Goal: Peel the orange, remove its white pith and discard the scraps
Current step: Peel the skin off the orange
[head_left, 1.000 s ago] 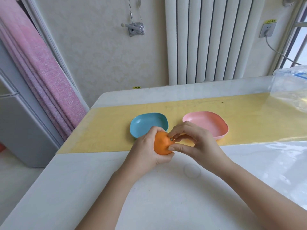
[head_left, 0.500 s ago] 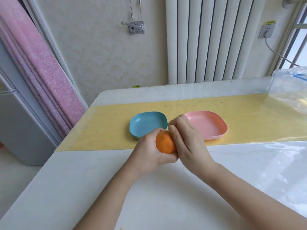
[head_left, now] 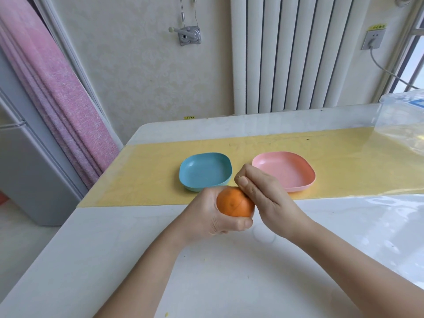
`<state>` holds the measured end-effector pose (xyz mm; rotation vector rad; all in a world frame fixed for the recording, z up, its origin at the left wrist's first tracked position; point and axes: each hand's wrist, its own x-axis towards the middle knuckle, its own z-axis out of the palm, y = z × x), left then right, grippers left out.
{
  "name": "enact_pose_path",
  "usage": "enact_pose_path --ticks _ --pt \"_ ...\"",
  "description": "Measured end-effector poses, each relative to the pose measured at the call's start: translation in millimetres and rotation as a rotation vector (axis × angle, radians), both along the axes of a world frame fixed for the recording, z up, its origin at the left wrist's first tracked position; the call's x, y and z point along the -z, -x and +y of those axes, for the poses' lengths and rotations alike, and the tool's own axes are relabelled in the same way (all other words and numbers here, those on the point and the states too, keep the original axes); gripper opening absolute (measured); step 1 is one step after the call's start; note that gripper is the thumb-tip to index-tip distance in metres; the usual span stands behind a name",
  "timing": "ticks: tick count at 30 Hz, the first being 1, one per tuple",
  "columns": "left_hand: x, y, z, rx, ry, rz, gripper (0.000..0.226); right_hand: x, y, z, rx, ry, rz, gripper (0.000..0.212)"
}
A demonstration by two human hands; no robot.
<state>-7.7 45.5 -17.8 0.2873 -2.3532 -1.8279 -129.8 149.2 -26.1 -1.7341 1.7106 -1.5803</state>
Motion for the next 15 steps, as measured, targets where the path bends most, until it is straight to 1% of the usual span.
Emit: enact_pose_path --ticks 3,5,8,10,11,12,13,15 --pt "3.5 0.8 -1.9 0.025 -0.008 -0.019 0.043 -2.4 0.5 3.6 -0.035 -0.005 -0.007 0.025" --pt "6.1 1.7 -3.4 0.035 -0.017 -0.018 0.049 -5.2 0.5 6.2 -0.065 -0.002 -0.020 0.025" --pt "4.7 0.7 -5.0 0.051 -0.033 0.004 0.047 -4.0 -0.9 7.4 -0.099 0.026 -0.070 0.024" --pt "1.8 -0.4 -6.2 0.031 -0.036 0.021 0.034 -0.1 -1.6 7.4 -0.088 0.048 -0.125 0.021" --pt "1.5 -0.2 -7.6 -0.002 -0.031 0.036 0.028 0.9 -0.9 7.0 -0.084 0.049 -0.169 0.017" --pt "2.1 0.5 -9.7 -0.060 -0.016 0.052 0.030 1.0 0.2 6.6 -0.081 0.042 -0.220 0.013" --pt "3.4 1.2 -11.7 -0.135 0.013 0.061 0.037 0.8 1.3 6.1 -0.070 0.032 -0.269 0.014" --pt "8.1 3.1 -16.3 -0.294 0.117 0.056 0.055 0.5 3.2 4.8 -0.023 0.011 -0.344 0.026"
